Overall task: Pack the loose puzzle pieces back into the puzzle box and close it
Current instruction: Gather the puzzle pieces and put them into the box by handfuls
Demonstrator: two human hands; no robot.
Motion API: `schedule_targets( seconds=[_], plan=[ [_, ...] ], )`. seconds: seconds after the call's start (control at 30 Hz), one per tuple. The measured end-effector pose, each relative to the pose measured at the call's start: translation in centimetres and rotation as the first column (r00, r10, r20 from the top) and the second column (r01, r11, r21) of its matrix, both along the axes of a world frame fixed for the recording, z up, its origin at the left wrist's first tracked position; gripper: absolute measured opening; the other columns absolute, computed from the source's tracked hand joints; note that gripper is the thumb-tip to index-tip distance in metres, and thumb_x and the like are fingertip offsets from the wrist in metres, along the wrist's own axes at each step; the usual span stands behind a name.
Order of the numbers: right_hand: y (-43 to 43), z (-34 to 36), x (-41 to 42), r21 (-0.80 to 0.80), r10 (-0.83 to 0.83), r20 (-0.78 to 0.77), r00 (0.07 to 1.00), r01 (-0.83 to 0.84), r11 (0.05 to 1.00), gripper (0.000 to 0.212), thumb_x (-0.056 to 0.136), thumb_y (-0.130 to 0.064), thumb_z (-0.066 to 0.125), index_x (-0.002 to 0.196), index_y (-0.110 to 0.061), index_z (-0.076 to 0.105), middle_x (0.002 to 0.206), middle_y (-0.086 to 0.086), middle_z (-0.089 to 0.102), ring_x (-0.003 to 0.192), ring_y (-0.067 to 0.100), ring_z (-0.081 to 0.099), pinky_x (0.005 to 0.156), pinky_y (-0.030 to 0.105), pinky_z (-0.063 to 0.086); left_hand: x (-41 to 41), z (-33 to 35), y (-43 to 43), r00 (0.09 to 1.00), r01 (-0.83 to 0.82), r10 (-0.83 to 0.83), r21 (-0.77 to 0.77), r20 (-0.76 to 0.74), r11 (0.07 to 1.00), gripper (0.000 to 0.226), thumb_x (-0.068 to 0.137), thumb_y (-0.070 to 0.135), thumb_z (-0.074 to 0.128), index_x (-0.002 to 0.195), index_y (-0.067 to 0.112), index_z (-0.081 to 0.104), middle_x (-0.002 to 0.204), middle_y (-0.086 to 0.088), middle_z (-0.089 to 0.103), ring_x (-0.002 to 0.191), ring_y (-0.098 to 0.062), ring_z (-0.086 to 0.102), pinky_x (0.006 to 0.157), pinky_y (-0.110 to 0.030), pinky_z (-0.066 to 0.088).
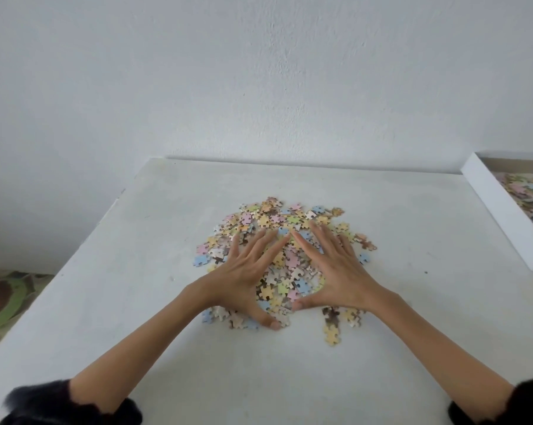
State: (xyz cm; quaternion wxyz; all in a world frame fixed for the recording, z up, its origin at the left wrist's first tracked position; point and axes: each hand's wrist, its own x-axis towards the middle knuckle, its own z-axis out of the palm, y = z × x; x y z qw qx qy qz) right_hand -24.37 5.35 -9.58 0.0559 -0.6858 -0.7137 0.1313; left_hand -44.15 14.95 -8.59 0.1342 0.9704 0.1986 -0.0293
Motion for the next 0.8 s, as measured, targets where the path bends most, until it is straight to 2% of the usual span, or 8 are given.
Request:
schedule_targets(
  seconds=[0.1, 0.2, 0.3, 0.43, 0.57, 0.63, 0.73, 0.8],
  plan=[
    [0.3, -0.2, 0.1, 0.07, -0.001, 0.022, 1.0, 0.0, 0.998, 0.109, 0.048, -0.093, 0.023, 0.134, -0.046, -0.025, 0.155, -0.002, -0.012, 0.143, 0.019, -0.013, 0.111, 0.042, -0.012, -0.1, -0.5, 0.2, 0.994, -0.02, 0.015, 0.043, 0.111, 0.999, 0.124, 0.057, 0.082, 0.046, 0.146, 0.022, -0.014, 0.157, 0.001, -0.006, 0.142, -0.01, -0.013, 0.113, -0.04, -0.017],
    [0.5, -0.2, 0.3, 0.173, -0.031, 0.002, 1.0, 0.03, 0.985, 0.107, 0.054, -0.092, 0.015, 0.144, -0.036, 0.004, 0.151, -0.006, 0.02, 0.138, 0.018, 0.015, 0.112, 0.041, 0.01, -0.3, -0.9, 0.7, 0.969, -0.092, 0.081, 0.038, 0.235, 0.995, 0.112, 0.064, 0.08, 0.043, 0.148, 0.017, 0.003, 0.15, -0.003, 0.027, 0.136, -0.016, 0.023, 0.112, -0.031, 0.009],
    [0.9, 0.0, 0.5, 0.222, -0.039, -0.051, 0.998, 0.049, 0.974, 0.091, 0.06, -0.086, 0.028, 0.136, -0.037, 0.035, 0.137, -0.008, 0.038, 0.122, 0.016, 0.028, 0.101, 0.038, 0.022, -0.3, -0.9, 1.1, 0.944, -0.121, 0.098, 0.053, 0.314, 0.991, 0.088, 0.068, 0.068, 0.046, 0.14, 0.02, 0.032, 0.128, -0.001, 0.049, 0.113, -0.015, 0.041, 0.096, -0.032, 0.034],
    [1.1, -0.2, 0.8, 0.276, -0.021, -0.155, 0.988, 0.064, 0.959, 0.067, 0.067, -0.068, 0.042, 0.118, -0.026, 0.056, 0.114, -0.001, 0.05, 0.103, 0.017, 0.039, 0.09, 0.036, 0.034, -0.1, -0.7, 1.2, 0.929, -0.072, 0.052, 0.04, 0.366, 0.997, 0.053, 0.073, 0.05, 0.053, 0.118, 0.023, 0.057, 0.098, 0.003, 0.061, 0.086, -0.014, 0.054, 0.071, -0.029, 0.048],
    [1.1, -0.1, 0.6, 0.33, 0.031, -0.226, 0.974, 0.047, 0.943, 0.051, 0.069, -0.059, 0.053, 0.104, -0.024, 0.062, 0.102, 0.0, 0.054, 0.094, 0.017, 0.05, 0.086, 0.028, 0.033, 0.1, -0.3, 1.4, 0.91, -0.055, 0.056, -0.014, 0.411, 0.998, 0.039, 0.076, 0.042, 0.055, 0.105, 0.019, 0.065, 0.085, 0.004, 0.068, 0.067, -0.014, 0.062, 0.052, -0.033, 0.052],
    [1.2, 0.0, 0.7, 0.332, 0.035, -0.274, 0.961, 0.06, 0.941, 0.048, 0.068, -0.055, 0.057, 0.103, -0.024, 0.064, 0.098, -0.003, 0.056, 0.091, 0.014, 0.052, 0.082, 0.025, 0.038, 0.2, -0.1, 1.5, 0.891, -0.041, 0.064, -0.06, 0.449, 0.997, 0.032, 0.077, 0.037, 0.057, 0.1, 0.017, 0.068, 0.084, 0.003, 0.07, 0.061, -0.013, 0.063, 0.05, -0.031, 0.053],
    [1.4, 0.2, 0.8, 0.354, 0.043, -0.348, 0.937, 0.088, 0.931, 0.04, 0.068, -0.032, 0.068, 0.106, -0.021, 0.065, 0.094, -0.005, 0.062, 0.085, 0.013, 0.06, 0.079, 0.032, 0.053, 0.2, 0.1, 1.5, 0.866, -0.039, 0.096, -0.125, 0.49, 0.991, 0.028, 0.076, 0.032, 0.059, 0.098, 0.016, 0.07, 0.083, 0.003, 0.071, 0.057, -0.003, 0.058, 0.05, -0.018, 0.05],
    [1.6, 0.4, 1.0, 0.398, 0.07, -0.387, 0.919, 0.098, 0.912, 0.036, 0.07, -0.025, 0.07, 0.106, -0.019, 0.067, 0.096, -0.007, 0.066, 0.085, 0.008, 0.063, 0.082, 0.028, 0.055, 0.1, 0.2, 1.5, 0.84, -0.055, 0.149, -0.193, 0.522, 0.98, 0.026, 0.076, 0.028, 0.062, 0.099, 0.016, 0.07, 0.084, 0.004, 0.07, 0.056, 0.0, 0.057, 0.05, -0.013, 0.047]
  ],
)
